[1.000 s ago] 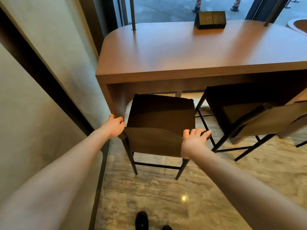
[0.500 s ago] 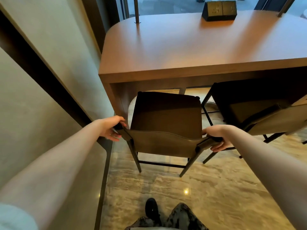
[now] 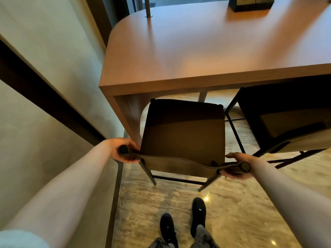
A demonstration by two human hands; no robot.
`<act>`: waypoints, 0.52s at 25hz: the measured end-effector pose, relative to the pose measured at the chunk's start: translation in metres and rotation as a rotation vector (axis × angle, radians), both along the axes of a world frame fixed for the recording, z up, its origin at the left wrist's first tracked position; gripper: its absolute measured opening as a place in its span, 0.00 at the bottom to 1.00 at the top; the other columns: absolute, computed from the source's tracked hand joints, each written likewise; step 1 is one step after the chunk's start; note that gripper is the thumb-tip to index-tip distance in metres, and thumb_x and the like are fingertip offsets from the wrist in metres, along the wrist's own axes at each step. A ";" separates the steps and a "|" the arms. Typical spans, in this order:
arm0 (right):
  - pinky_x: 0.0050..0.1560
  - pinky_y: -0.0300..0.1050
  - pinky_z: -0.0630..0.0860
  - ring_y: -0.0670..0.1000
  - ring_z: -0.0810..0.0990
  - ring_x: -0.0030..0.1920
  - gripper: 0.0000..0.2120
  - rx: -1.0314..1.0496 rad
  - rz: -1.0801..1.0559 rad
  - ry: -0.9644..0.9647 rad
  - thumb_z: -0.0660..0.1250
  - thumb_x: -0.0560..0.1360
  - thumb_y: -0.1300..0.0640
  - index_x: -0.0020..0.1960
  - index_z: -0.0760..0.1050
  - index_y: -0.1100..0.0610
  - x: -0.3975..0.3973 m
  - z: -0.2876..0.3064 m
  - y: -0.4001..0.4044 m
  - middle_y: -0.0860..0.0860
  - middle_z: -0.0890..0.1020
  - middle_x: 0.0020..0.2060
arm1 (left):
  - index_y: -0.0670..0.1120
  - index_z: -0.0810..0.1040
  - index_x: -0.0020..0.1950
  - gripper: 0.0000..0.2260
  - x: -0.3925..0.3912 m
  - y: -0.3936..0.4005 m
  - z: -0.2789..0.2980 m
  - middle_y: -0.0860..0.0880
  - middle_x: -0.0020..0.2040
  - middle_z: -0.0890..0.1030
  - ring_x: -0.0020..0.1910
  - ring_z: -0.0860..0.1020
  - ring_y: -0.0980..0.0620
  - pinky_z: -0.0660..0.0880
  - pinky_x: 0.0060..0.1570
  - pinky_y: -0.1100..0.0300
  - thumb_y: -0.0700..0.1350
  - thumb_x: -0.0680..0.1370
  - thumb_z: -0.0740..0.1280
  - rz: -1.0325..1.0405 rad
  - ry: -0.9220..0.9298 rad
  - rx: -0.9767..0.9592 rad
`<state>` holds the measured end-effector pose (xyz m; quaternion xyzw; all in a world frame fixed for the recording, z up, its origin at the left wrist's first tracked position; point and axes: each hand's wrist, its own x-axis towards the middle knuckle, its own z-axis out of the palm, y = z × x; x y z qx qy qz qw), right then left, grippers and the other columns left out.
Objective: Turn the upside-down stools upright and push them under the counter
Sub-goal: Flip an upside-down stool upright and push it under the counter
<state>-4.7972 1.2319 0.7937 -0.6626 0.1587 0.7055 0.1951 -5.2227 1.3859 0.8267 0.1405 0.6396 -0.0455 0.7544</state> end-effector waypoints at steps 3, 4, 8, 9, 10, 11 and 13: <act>0.31 0.60 0.83 0.65 0.84 0.40 0.17 0.002 -0.019 0.011 0.67 0.77 0.52 0.60 0.72 0.63 0.003 -0.024 -0.001 0.67 0.80 0.51 | 0.39 0.73 0.65 0.21 0.007 0.008 -0.009 0.32 0.54 0.80 0.45 0.84 0.36 0.84 0.42 0.46 0.40 0.73 0.69 -0.113 0.005 -0.037; 0.30 0.60 0.82 0.66 0.85 0.38 0.18 -0.006 0.015 0.008 0.67 0.78 0.52 0.60 0.71 0.63 0.004 -0.029 0.001 0.68 0.81 0.50 | 0.39 0.75 0.63 0.18 0.009 0.011 -0.013 0.31 0.52 0.82 0.46 0.84 0.35 0.83 0.43 0.46 0.42 0.74 0.69 -0.118 0.009 -0.044; 0.28 0.53 0.81 0.64 0.84 0.32 0.18 -0.009 0.262 -0.033 0.65 0.79 0.54 0.61 0.71 0.66 0.011 -0.044 0.013 0.67 0.84 0.39 | 0.36 0.80 0.56 0.19 0.016 0.019 -0.026 0.35 0.46 0.85 0.42 0.86 0.40 0.82 0.36 0.53 0.50 0.74 0.71 -0.274 0.040 0.024; 0.31 0.52 0.81 0.63 0.83 0.32 0.17 0.019 0.333 -0.071 0.64 0.79 0.55 0.61 0.71 0.67 0.012 -0.047 0.016 0.66 0.84 0.38 | 0.37 0.81 0.55 0.21 0.016 0.018 -0.029 0.37 0.45 0.86 0.40 0.86 0.42 0.81 0.34 0.56 0.52 0.72 0.73 -0.330 0.095 0.096; 0.36 0.51 0.81 0.62 0.83 0.34 0.15 0.038 0.422 -0.113 0.64 0.79 0.57 0.60 0.72 0.67 0.015 -0.053 0.021 0.64 0.84 0.38 | 0.39 0.83 0.55 0.22 0.014 0.015 -0.038 0.39 0.44 0.86 0.40 0.86 0.43 0.81 0.34 0.57 0.53 0.69 0.75 -0.346 0.134 0.170; 0.41 0.51 0.79 0.62 0.82 0.36 0.14 0.046 0.522 -0.152 0.65 0.77 0.60 0.59 0.74 0.67 0.017 -0.056 0.023 0.63 0.84 0.37 | 0.41 0.85 0.54 0.22 0.013 0.010 -0.045 0.40 0.45 0.87 0.41 0.87 0.44 0.81 0.35 0.57 0.54 0.66 0.77 -0.345 0.166 0.255; 0.47 0.53 0.80 0.63 0.83 0.42 0.13 0.019 0.601 -0.173 0.67 0.73 0.63 0.55 0.76 0.68 0.016 -0.063 0.030 0.63 0.85 0.38 | 0.47 0.87 0.51 0.20 0.010 0.007 -0.056 0.44 0.46 0.87 0.43 0.87 0.47 0.81 0.35 0.59 0.54 0.63 0.80 -0.363 0.191 0.365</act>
